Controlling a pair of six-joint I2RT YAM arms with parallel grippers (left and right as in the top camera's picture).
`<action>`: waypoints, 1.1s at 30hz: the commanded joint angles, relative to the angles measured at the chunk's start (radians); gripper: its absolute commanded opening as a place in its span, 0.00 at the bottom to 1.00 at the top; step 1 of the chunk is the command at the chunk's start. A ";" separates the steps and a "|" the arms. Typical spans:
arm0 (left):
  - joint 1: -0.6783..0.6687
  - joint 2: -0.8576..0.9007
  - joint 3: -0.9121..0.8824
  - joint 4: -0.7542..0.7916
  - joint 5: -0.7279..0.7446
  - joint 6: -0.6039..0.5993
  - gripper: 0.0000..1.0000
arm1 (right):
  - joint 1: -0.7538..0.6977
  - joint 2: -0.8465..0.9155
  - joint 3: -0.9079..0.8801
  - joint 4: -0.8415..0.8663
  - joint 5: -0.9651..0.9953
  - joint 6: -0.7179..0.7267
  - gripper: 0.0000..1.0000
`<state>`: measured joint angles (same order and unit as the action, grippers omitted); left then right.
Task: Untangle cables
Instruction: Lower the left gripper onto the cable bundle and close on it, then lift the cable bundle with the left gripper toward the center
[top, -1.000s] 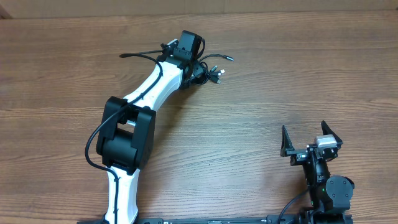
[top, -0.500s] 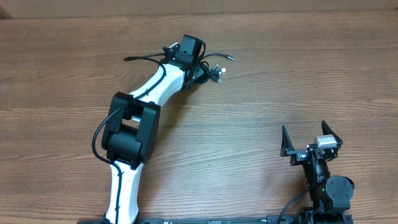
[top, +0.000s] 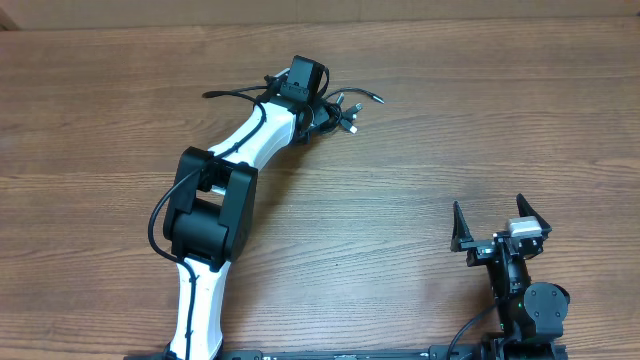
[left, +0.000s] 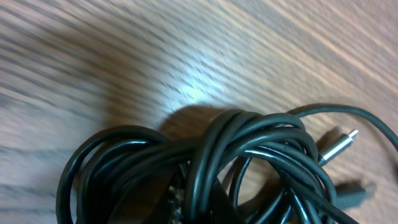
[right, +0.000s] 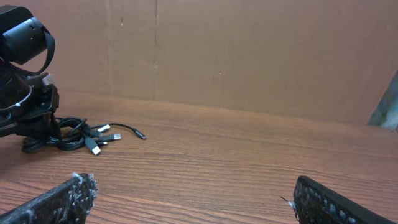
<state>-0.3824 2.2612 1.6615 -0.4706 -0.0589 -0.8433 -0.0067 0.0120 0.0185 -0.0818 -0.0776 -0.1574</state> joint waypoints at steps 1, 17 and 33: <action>-0.011 -0.079 -0.009 -0.030 0.086 0.119 0.04 | -0.003 -0.002 -0.010 0.003 0.006 -0.001 1.00; -0.013 -0.452 -0.009 -0.307 0.237 0.734 0.04 | -0.003 -0.002 -0.010 0.003 0.006 -0.001 1.00; -0.013 -0.711 -0.009 -0.681 0.528 1.283 0.04 | -0.003 -0.002 -0.010 0.003 0.006 -0.001 1.00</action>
<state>-0.3870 1.6226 1.6440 -1.1236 0.3523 0.2226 -0.0067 0.0120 0.0185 -0.0822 -0.0776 -0.1577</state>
